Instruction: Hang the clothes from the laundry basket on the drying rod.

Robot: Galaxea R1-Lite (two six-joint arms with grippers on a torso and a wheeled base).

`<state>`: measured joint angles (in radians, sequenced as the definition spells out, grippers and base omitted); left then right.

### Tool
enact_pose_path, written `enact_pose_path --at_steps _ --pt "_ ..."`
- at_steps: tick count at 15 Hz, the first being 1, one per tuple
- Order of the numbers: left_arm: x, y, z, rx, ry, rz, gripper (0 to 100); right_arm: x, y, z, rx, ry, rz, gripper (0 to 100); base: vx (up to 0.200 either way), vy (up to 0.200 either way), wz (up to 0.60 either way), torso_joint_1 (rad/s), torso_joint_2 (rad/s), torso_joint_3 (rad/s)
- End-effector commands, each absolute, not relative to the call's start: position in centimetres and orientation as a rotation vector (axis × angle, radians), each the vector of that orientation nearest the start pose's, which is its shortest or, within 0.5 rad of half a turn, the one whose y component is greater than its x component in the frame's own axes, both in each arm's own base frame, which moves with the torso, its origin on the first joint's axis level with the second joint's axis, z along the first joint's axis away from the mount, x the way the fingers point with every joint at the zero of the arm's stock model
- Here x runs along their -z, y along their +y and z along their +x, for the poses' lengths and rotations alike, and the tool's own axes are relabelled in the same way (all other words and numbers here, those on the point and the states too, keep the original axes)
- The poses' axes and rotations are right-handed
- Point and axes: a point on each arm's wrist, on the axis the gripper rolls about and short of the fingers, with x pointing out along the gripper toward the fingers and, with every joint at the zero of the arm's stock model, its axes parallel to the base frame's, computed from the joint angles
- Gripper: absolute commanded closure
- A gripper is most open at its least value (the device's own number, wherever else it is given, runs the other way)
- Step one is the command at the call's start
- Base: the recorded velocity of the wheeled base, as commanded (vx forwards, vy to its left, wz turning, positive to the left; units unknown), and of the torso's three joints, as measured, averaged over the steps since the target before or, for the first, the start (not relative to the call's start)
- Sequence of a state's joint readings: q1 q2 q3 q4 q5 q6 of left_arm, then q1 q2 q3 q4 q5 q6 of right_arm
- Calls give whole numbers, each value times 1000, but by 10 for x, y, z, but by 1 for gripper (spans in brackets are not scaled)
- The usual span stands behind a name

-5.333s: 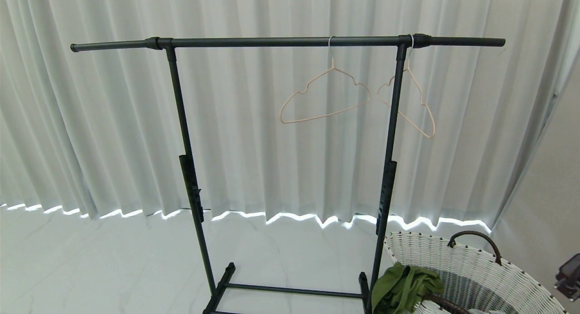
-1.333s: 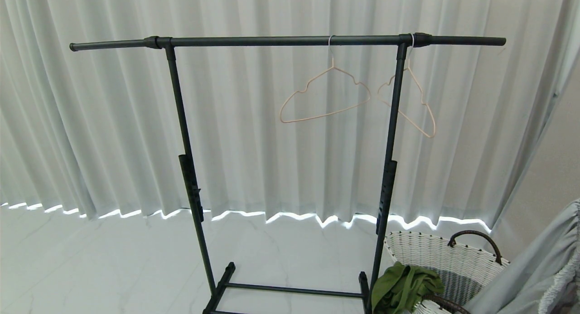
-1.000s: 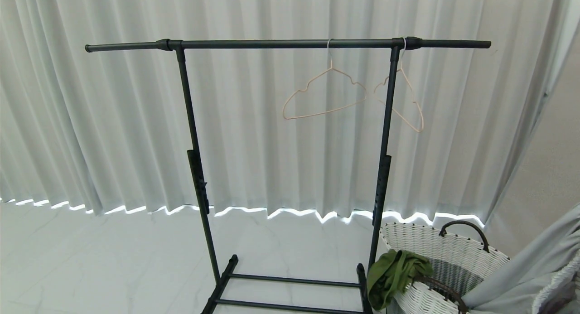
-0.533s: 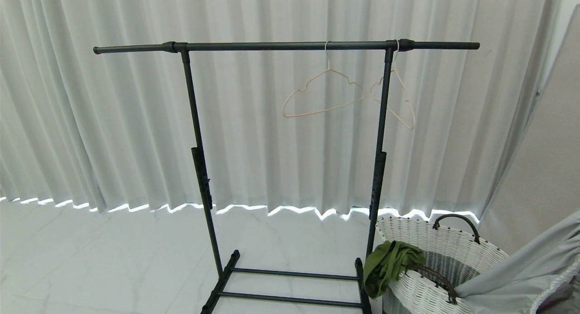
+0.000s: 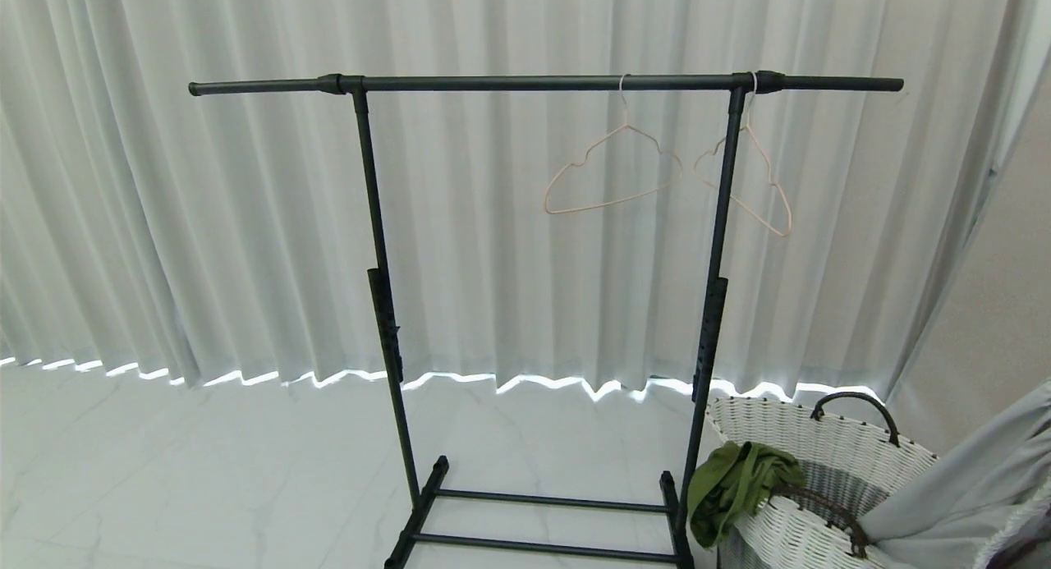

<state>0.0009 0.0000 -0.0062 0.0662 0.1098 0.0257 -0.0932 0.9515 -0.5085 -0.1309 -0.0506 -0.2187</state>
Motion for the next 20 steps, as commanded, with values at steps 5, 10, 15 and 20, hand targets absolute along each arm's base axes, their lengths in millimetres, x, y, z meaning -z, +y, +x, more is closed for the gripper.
enact_pose_path --at_steps 5,10,15,20 --pt "-70 2 -24 -111 61 29 0 -204 -9 121 75 349 -215 100 0 120 0 2 1 0" --pt "-70 2 -24 -111 61 32 0 -207 11 121 -104 316 -181 100 0 0 0 0 0 0" --pt "-70 2 -24 -109 63 55 0 -219 36 120 -338 256 80 100 0 0 0 0 0 0" --pt "-90 1 -27 -64 -37 40 0 -238 41 121 -452 130 166 100 0 0 0 0 0 0"
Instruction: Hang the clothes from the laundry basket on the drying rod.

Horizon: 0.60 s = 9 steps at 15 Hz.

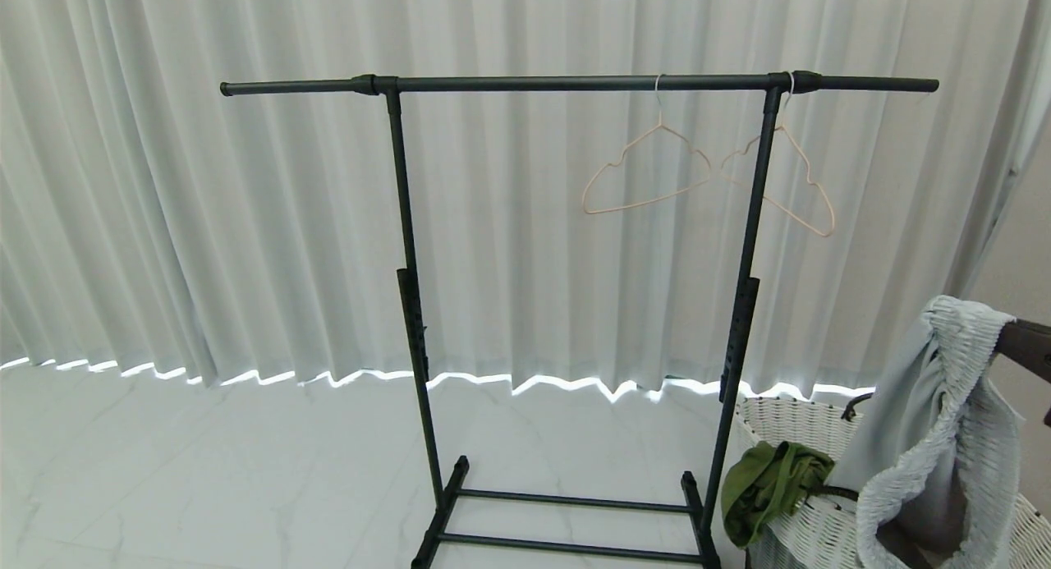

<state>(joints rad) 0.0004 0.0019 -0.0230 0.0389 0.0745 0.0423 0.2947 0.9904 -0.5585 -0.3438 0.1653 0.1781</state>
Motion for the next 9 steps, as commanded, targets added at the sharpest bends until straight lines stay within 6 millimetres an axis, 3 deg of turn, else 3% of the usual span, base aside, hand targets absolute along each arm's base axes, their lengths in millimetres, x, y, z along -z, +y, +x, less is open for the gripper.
enact_pose_path --at_steps 1,3,5,7,9 --pt "-141 -2 -37 101 -148 -12 0 -240 42 122 -469 115 188 100 0 0 0 0 0 0" --pt "-185 -6 -29 266 -129 -22 0 -243 49 125 -517 95 213 100 0 0 0 0 0 0" --pt "-210 -10 -10 446 -65 -23 0 -246 52 125 -542 80 217 100 0 0 0 0 0 0" --pt "-240 -13 26 598 35 -44 0 -245 52 125 -566 82 216 100 0 0 0 0 0 0" --pt "-266 -17 84 631 137 -38 0 -243 54 130 -564 100 217 100 0 0 0 0 0 0"
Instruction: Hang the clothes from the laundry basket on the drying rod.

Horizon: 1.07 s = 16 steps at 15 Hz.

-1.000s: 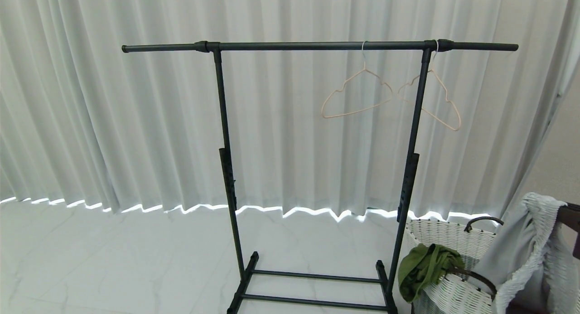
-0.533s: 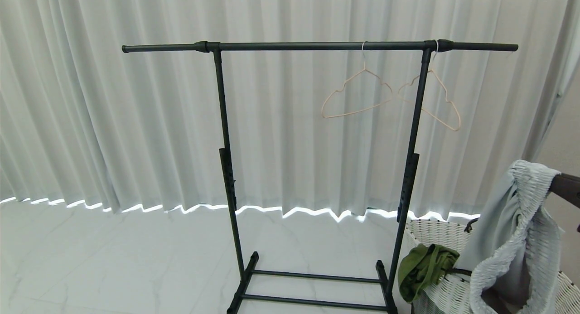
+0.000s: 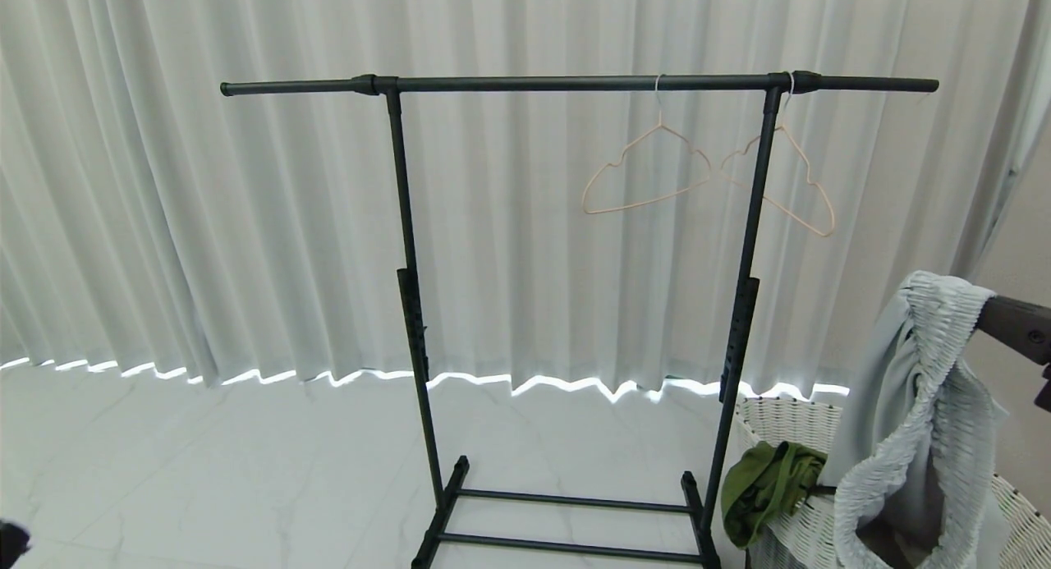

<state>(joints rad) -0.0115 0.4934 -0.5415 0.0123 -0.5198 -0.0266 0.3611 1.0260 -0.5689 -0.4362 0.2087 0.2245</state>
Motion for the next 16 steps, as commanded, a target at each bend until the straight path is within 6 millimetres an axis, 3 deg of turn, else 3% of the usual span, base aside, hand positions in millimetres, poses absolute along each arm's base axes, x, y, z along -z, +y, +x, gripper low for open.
enact_pose_path --at_steps 1,3,5,7,10,14,16 --pt "-271 -20 110 592 177 -17 0 -243 55 132 -564 103 216 100 0 0 0 0 0 0" --pt "-266 -43 171 493 298 66 0 -248 57 139 -566 71 220 100 0 0 0 0 0 0" --pt "-250 -82 204 491 359 117 0 -249 60 145 -566 69 219 100 0 0 0 0 0 0" --pt "-225 -128 225 559 368 163 0 -249 61 148 -566 70 219 100 0 0 0 0 0 0" --pt "-190 -190 225 675 370 220 0 -251 64 156 -571 42 223 100 0 0 0 0 0 0" --pt "-164 -237 212 827 402 250 0 -257 70 160 -606 -3 251 100 0 0 0 0 0 0" --pt "-151 -272 204 932 416 184 0 -260 79 160 -655 -20 300 100 0 0 0 0 0 0"
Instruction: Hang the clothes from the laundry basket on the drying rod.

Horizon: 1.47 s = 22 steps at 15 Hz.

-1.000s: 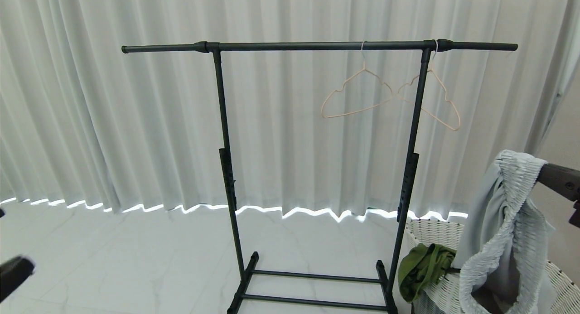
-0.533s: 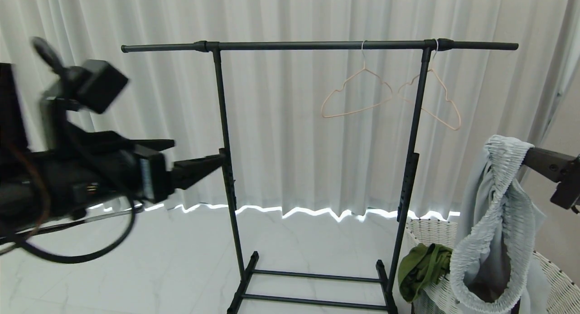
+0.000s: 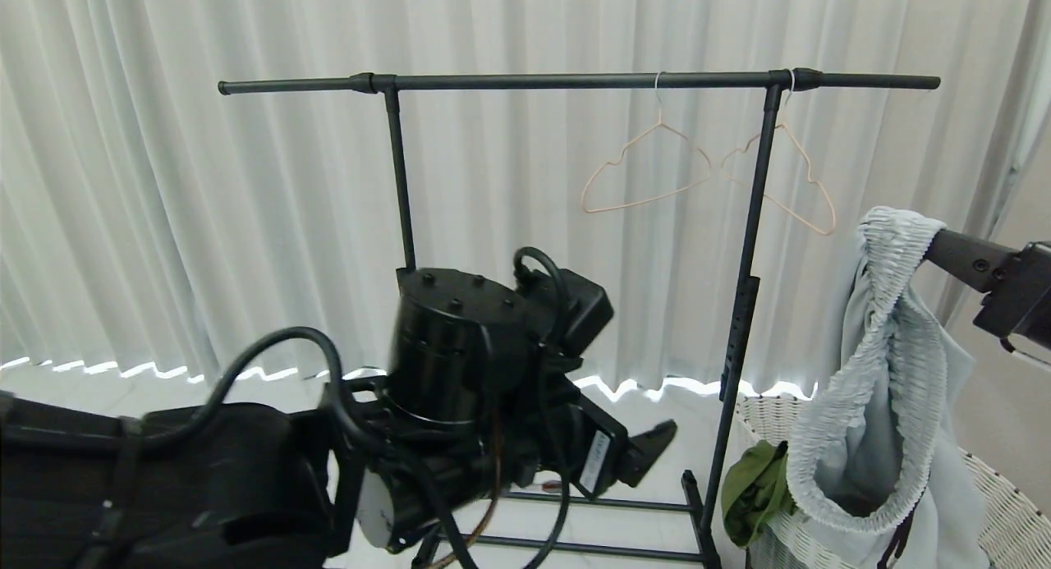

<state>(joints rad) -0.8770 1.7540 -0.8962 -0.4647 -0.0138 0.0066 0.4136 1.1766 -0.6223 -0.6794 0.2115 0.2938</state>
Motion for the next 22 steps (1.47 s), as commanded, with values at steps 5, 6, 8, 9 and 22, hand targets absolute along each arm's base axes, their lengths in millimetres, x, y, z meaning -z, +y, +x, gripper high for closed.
enact_pose_path --at_steps 5,6,8,9,22 --pt "-134 -329 211 1024 290 73 0 -256 95 159 -738 0 308 100 0 0 0 0 0 0" --pt "-133 -331 209 1046 280 65 0 -257 96 158 -742 -4 309 100 0 0 0 0 0 0" --pt "-131 -332 208 1082 287 57 0 -257 96 158 -742 -4 309 100 0 0 0 0 0 0" --pt "-127 -335 210 1082 292 58 0 -257 95 158 -742 -4 309 100 0 0 0 0 0 0" --pt "-60 -338 245 1012 325 74 0 -263 88 141 -756 -49 316 100 0 0 0 0 0 0"
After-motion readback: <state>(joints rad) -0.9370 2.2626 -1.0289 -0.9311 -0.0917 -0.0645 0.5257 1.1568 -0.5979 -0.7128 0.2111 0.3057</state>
